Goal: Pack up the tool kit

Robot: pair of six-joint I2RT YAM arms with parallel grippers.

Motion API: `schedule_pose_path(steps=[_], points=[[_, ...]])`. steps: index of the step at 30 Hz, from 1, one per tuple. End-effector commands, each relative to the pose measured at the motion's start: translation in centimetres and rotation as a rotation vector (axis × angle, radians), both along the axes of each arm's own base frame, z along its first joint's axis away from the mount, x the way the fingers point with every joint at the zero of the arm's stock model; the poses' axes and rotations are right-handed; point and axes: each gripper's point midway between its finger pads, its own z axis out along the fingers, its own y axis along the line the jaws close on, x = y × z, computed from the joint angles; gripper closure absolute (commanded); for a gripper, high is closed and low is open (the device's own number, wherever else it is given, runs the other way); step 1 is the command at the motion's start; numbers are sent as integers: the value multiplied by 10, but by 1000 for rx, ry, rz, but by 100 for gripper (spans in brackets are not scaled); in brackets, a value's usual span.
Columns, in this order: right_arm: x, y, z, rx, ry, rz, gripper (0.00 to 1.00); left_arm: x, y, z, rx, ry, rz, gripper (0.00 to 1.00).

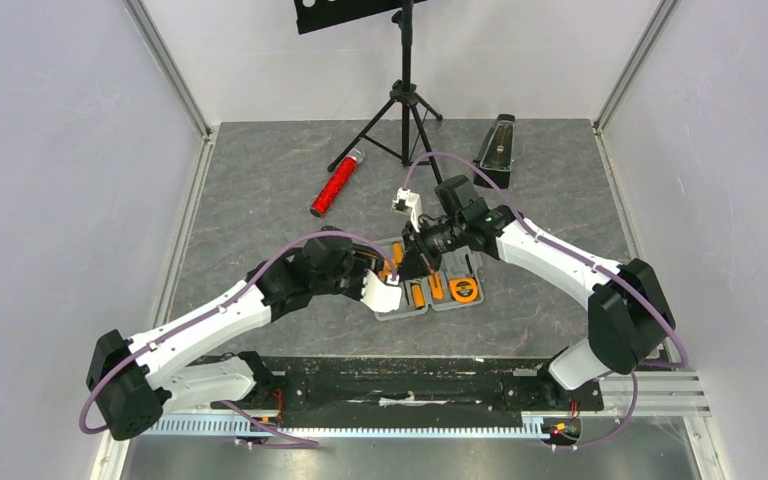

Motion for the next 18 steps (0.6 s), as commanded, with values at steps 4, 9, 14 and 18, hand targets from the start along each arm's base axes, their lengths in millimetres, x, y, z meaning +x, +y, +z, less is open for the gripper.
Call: schedule_pose_path(steps=[4,9,14,18], points=[[28,20,6,80,24,-239,100,44,11,44,-229,-109,357,36],[59,18,0,145,53,-522,100,62,44,60,-416,-66,752,26],[69,18,-16,177,137,-665,100,60,65,64,-656,65,1045,23],[75,16,-20,188,172,-748,100,55,59,48,-789,232,1170,27]])
